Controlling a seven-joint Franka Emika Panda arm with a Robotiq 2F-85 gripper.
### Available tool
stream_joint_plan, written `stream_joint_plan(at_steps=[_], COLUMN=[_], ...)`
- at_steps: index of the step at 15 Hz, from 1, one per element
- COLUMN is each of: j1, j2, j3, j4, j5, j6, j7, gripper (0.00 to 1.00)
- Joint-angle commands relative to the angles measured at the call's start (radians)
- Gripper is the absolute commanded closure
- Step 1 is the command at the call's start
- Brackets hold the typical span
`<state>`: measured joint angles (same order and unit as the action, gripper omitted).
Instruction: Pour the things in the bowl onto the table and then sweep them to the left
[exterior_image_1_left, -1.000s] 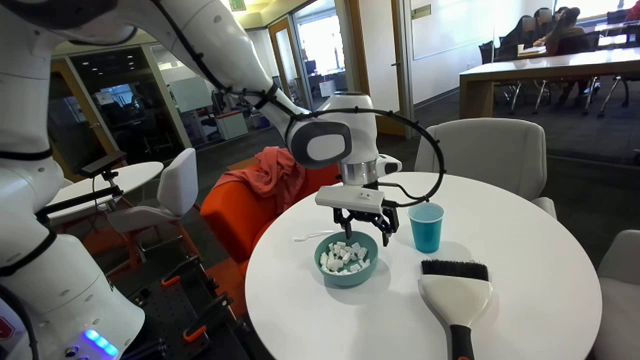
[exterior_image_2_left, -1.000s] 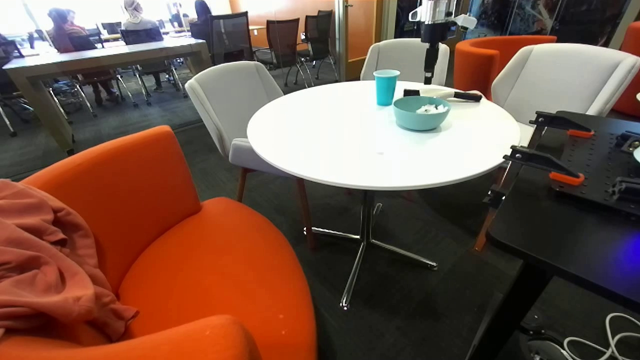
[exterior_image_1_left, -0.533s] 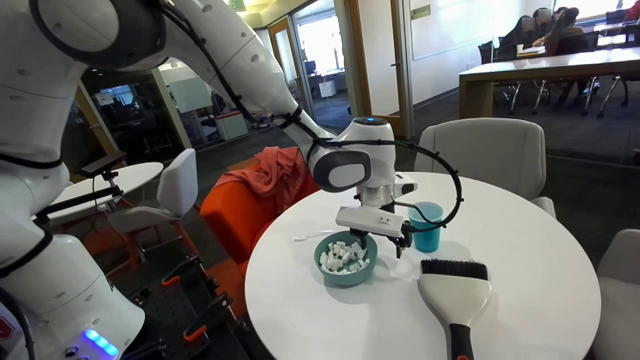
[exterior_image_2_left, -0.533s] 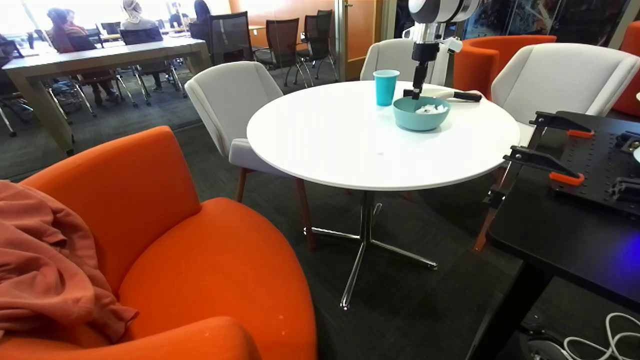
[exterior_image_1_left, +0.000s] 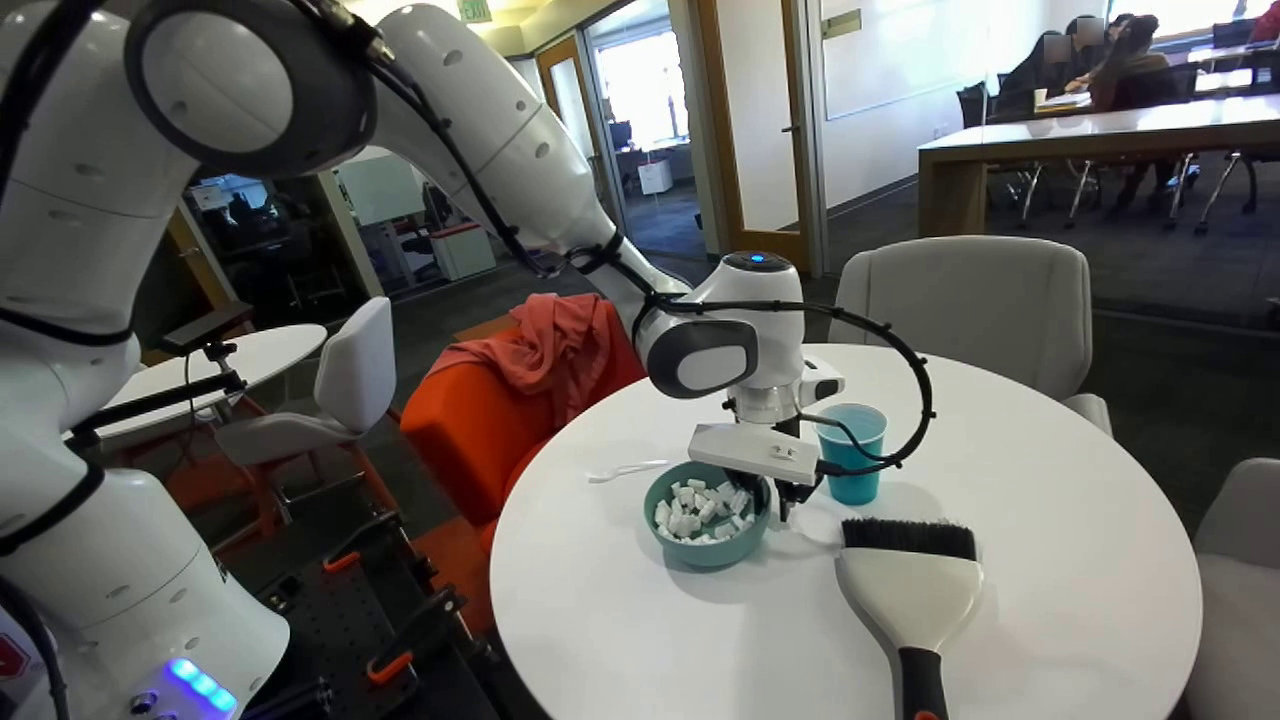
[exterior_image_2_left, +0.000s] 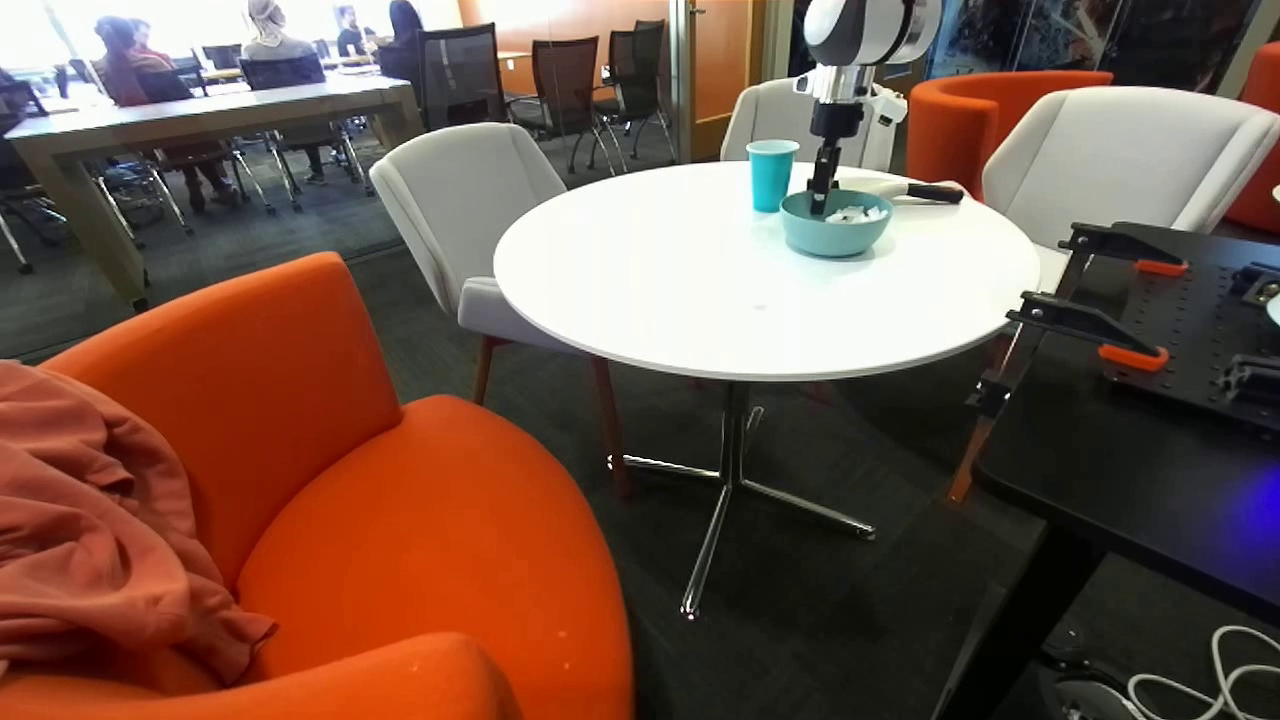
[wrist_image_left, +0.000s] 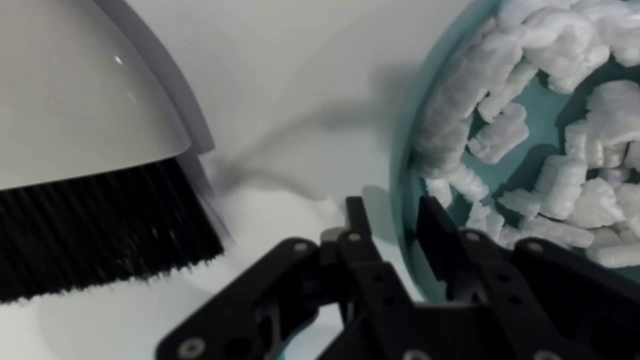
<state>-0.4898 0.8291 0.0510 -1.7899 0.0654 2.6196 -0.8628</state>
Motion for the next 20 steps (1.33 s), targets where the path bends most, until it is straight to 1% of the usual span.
stream_joint_plan(at_steps=[1, 2, 3, 4, 5, 7, 10, 12, 14, 17, 18, 19, 20], j1=[-0.012, -0.009, -0.007, -0.004, 0.003, 0.015, 0.055, 0.107, 0.177, 0.300, 0.354, 0.460, 0.531], j2=[0.017, 0.012, -0.001, -0.018, -0.048, -0.100, -0.184, -0.240, -0.295, -0.359, -0.373, -0.382, -0.380], j3=[0.020, 0.020, 0.020, 0.020, 0.015, 0.007, -0.033, -0.085, -0.152, -0.266, -0.317, -0.415, -0.483], j4=[0.029, 0.022, 0.005, -0.016, -0.049, -0.109, -0.207, -0.281, -0.354, -0.434, -0.452, -0.467, -0.468], j5=[0.003, 0.002, -0.001, -0.002, -0.007, -0.017, -0.045, -0.081, -0.145, -0.288, -0.348, -0.381, -0.433], j6=[-0.018, -0.018, -0.014, -0.009, -0.005, 0.001, 0.005, 0.016, 0.043, 0.098, 0.107, 0.111, 0.100], j7=[-0.026, -0.024, -0.025, -0.022, -0.017, -0.011, 0.031, 0.089, 0.194, 0.416, 0.500, 0.579, 0.661], gripper=[0.97, 1.00, 1.00, 1.00, 0.98, 0.98, 0.98, 0.98, 0.98, 0.98, 0.98, 0.98, 0.98])
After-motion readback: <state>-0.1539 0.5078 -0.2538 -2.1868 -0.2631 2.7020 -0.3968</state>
